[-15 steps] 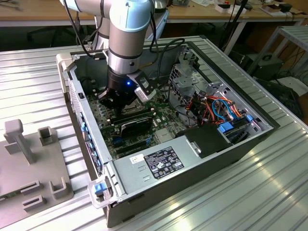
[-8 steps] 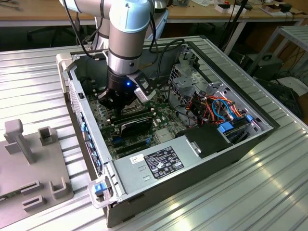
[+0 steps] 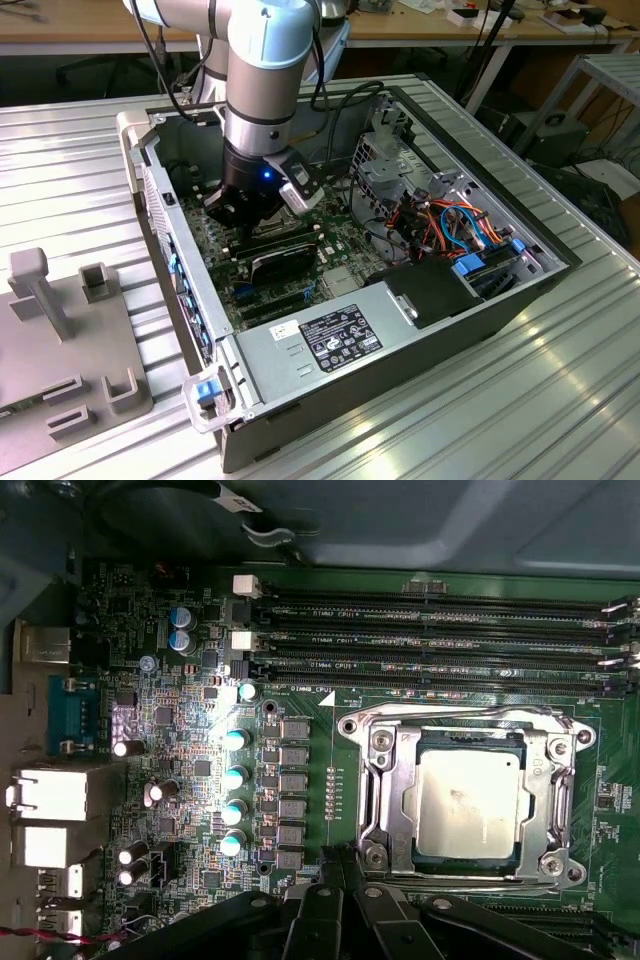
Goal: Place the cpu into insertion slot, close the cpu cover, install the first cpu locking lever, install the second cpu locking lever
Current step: 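Install the second cpu locking lever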
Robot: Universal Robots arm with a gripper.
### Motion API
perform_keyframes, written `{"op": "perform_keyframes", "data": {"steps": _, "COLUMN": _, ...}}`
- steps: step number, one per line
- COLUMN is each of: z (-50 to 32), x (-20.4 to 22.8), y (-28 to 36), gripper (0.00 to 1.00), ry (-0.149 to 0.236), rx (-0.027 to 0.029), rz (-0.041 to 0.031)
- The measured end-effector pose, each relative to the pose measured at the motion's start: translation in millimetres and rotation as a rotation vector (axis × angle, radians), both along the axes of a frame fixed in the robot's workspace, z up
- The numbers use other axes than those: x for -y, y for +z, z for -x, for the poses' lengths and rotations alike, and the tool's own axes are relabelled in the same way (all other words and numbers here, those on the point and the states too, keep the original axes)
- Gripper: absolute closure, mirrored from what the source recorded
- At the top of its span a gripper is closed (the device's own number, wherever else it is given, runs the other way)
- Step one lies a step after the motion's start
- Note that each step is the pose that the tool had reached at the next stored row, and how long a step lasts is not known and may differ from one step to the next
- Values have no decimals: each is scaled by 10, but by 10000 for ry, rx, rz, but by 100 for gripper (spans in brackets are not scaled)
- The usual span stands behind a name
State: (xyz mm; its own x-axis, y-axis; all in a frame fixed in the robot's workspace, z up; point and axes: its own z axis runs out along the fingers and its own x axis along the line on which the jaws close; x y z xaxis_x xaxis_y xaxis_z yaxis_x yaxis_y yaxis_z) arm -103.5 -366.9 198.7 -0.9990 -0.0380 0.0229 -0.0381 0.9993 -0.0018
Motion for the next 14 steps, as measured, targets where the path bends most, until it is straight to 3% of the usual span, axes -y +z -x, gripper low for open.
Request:
{"op": "perform_keyframes", "data": {"steps": 9, "z": -1, "x": 9, "y": 14, "gripper": 89, "ry": 0, "rx": 4, "rz": 59}}
{"op": "perform_keyframes", "data": {"steps": 11, "z": 0, "x": -12, "y": 230, "gripper": 89, "ry": 0, "rx": 1, "rz": 118}}
{"op": "perform_keyframes", "data": {"steps": 12, "z": 0, "x": -21, "y": 279, "gripper": 89, "ry": 0, "rx": 2, "rz": 125}}
{"op": "perform_keyframes", "data": {"steps": 14, "z": 0, "x": -21, "y": 283, "gripper": 89, "ry": 1, "rx": 1, "rz": 125}}
